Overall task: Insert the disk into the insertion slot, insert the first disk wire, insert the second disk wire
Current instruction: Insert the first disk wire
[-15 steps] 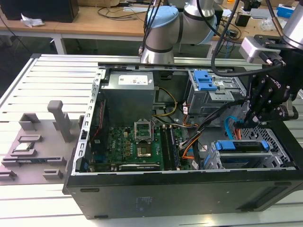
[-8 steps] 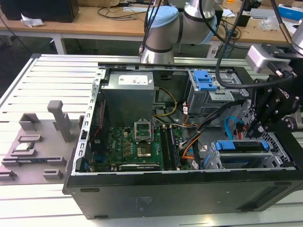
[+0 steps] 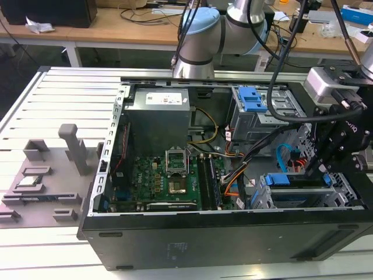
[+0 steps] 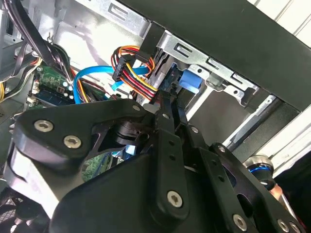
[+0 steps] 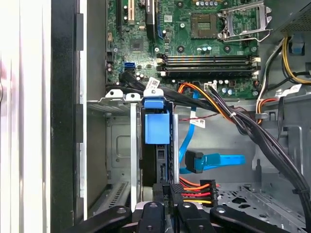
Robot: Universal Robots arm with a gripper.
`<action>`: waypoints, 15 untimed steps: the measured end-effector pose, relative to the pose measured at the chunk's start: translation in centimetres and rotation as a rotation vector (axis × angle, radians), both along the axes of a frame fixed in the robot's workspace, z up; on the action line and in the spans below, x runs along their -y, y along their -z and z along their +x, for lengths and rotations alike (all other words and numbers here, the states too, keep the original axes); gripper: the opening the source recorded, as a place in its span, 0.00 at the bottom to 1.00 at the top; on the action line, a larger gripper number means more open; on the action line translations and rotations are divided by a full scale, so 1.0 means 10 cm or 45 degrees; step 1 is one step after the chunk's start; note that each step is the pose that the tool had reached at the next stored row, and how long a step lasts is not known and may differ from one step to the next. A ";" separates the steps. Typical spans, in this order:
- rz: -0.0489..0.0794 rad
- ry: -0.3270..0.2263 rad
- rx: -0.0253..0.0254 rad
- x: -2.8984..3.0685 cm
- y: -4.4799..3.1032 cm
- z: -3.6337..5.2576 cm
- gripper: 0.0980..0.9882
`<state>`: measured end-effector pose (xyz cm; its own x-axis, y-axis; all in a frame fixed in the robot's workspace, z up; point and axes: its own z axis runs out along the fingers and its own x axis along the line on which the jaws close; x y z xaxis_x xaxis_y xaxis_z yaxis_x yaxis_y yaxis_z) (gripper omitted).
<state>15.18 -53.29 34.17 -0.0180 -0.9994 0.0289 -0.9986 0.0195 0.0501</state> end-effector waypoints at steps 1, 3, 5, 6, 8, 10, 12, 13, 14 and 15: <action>0.000 0.000 -0.0001 0.000 0.003 0.003 0.08; 0.000 0.000 -0.0001 0.000 0.009 0.010 0.08; 0.000 0.000 -0.0001 0.000 0.012 0.015 0.08; 0.000 0.000 0.0000 0.000 0.012 0.015 0.08; 0.002 0.000 0.0000 0.000 0.020 0.016 0.08; 0.000 0.000 -0.0001 -0.001 0.015 0.015 0.08; 0.000 0.000 0.0000 -0.001 0.020 0.015 0.08; 0.000 0.000 0.0000 -0.001 0.029 0.015 0.08; 0.000 0.000 0.0000 -0.001 0.035 0.015 0.08; 0.000 0.000 0.0000 -0.001 0.042 0.015 0.08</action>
